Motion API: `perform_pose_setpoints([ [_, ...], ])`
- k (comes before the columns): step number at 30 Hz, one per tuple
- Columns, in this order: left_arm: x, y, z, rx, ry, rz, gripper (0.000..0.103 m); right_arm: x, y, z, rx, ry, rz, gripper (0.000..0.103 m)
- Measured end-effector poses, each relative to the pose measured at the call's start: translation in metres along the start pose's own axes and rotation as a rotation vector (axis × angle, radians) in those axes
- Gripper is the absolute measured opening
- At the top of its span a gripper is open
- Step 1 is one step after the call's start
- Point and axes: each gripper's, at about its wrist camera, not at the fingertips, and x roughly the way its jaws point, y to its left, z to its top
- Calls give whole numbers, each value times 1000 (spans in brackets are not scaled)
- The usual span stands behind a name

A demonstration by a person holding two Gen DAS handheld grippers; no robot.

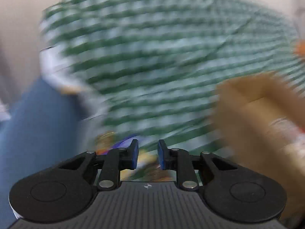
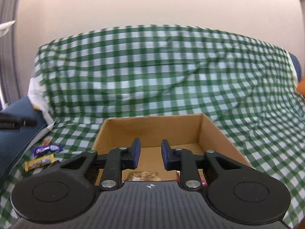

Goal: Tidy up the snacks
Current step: 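Move both grippers back toward the remaining snacks, then grasp the yellow bar with left gripper while right gripper grasps the dark chocolate bar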

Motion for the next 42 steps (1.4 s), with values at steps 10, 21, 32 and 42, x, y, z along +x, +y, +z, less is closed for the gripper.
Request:
perform_pose_setpoints([
  [10,43,74,-11,-409,242,-68,23,7,30,0,-101,48,134,25],
  [21,64,87,-16,-496,311,-97,24,64,147,5,-2,312,334,29],
  [32,75,103,-21,-544,322,-90,37,166,255,-32,-33,519,258,77],
  [42,98,78,-14,-376,329,-88,70,174,240,-54,-57,583,192,41],
])
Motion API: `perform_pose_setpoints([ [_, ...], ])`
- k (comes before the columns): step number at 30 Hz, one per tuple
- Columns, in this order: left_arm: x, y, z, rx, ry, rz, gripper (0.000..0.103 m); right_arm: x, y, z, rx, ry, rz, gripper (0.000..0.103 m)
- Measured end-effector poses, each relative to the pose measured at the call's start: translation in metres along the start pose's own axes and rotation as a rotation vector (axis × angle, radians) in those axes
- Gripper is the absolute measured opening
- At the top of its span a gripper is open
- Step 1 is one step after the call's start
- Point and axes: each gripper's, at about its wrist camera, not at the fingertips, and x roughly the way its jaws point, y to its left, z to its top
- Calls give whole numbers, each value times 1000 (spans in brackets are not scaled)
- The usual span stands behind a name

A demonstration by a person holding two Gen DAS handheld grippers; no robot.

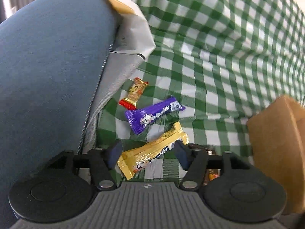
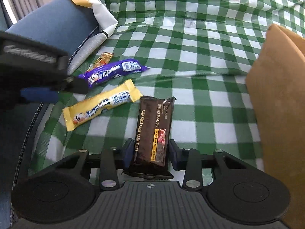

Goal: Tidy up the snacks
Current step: 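Grasp the yellow bar with left gripper while right gripper grasps the dark chocolate bar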

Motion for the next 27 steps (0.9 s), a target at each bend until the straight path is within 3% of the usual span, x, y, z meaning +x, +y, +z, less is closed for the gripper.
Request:
perform_pose_setpoints([
  [5,20,-19,-6,138,29,56,76,-20,-16,-10,-44,26,-8,41],
  [10,29,-23,-16,175,57,78,75,-32,-23,-16,-63,30,-9,41],
  [12,31,-22,-19,177,73,70,54,-32,-24,-18,-62,35,-9,41],
  [14,31,-20,-21,172,83,54,27,-34,-24,-21,-66,39,-11,41],
  [16,26,-19,-22,165,81,40,17,-38,-24,-23,-68,40,-9,41],
  [21,10,-19,-29,122,105,-3,15,-52,-23,-29,-93,33,-2,40],
  [27,-16,-10,-49,-52,162,-83,15,-85,-24,-47,-167,58,69,40],
])
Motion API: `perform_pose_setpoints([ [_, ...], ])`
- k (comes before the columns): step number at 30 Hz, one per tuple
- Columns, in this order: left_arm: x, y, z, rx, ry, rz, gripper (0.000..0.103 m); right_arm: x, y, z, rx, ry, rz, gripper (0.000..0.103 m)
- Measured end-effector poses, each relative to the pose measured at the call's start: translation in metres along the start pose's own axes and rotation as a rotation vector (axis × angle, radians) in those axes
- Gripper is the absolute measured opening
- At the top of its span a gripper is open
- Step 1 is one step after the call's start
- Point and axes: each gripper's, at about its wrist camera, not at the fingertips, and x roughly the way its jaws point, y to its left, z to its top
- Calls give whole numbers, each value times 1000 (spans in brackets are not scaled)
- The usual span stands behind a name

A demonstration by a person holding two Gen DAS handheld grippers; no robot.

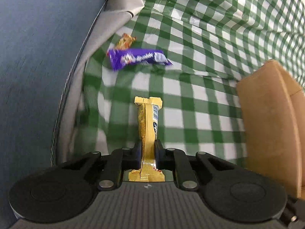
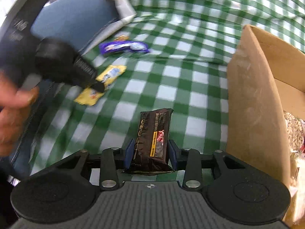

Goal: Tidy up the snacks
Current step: 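Grasp the yellow bar with left gripper while right gripper grasps the dark chocolate bar, then lift the yellow bar with left gripper while right gripper carries the chocolate bar over the box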

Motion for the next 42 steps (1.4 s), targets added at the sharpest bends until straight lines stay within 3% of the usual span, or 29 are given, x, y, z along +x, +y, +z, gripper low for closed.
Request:
perform_pose_setpoints([
  [4,-13,-17,-24,6,13,-34,15,-25,4,-22,-44,-12,40,37],
  [10,-13,-28,-50,54,68,43,16,-15,-2,-57,-14,9,52,36],
  [12,-11,-25,-51,43,79,47,22,-8,-6,-63,0,22,38,38],
  [14,-11,-24,-49,28,76,23,46,-8,-8,-65,7,7,56,38],
  [16,-9,-27,-48,38,76,26,49,-8,-6,-64,-13,-8,62,41],
  [28,16,-38,-40,72,99,93,49,9,-4,-65,-46,8,55,49],
  [36,21,-40,-41,90,107,102,47,9,-6,-65,-54,-2,49,41],
  [39,21,-39,-41,96,108,107,36,8,-7,-65,-43,-3,51,41],
  [41,21,-38,-40,95,106,106,19,7,-7,-65,-40,-7,45,41],
  [42,21,-37,-40,92,104,105,19,7,-8,-65,-37,-9,40,41],
])
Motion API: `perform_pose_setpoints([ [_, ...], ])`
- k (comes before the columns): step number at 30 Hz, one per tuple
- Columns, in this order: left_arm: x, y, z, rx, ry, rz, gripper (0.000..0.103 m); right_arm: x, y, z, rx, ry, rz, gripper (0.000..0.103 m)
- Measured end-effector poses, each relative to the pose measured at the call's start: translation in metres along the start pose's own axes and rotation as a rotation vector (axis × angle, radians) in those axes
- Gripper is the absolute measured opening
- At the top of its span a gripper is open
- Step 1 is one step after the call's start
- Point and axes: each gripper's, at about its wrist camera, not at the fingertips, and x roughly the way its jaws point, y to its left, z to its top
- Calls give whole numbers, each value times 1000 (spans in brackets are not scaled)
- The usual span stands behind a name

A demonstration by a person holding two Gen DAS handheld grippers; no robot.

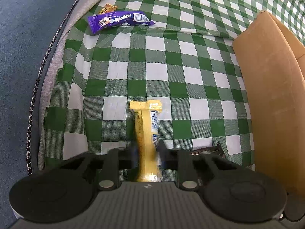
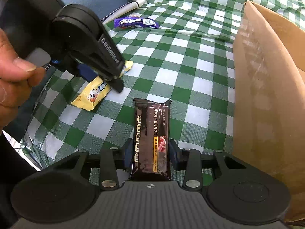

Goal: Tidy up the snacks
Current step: 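Lift the yellow bar with left gripper while right gripper carries the chocolate bar over the box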

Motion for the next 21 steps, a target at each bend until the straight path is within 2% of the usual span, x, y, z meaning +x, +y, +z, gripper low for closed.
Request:
perform_pose_setpoints([
  [11,-18,1,3,-42,-89,-34,16,-18,-8,5,35,-80,-26,41],
  [21,-52,2,6,-96,-255,-95,15,-54,-14,19,43,-212,-50,41],
])
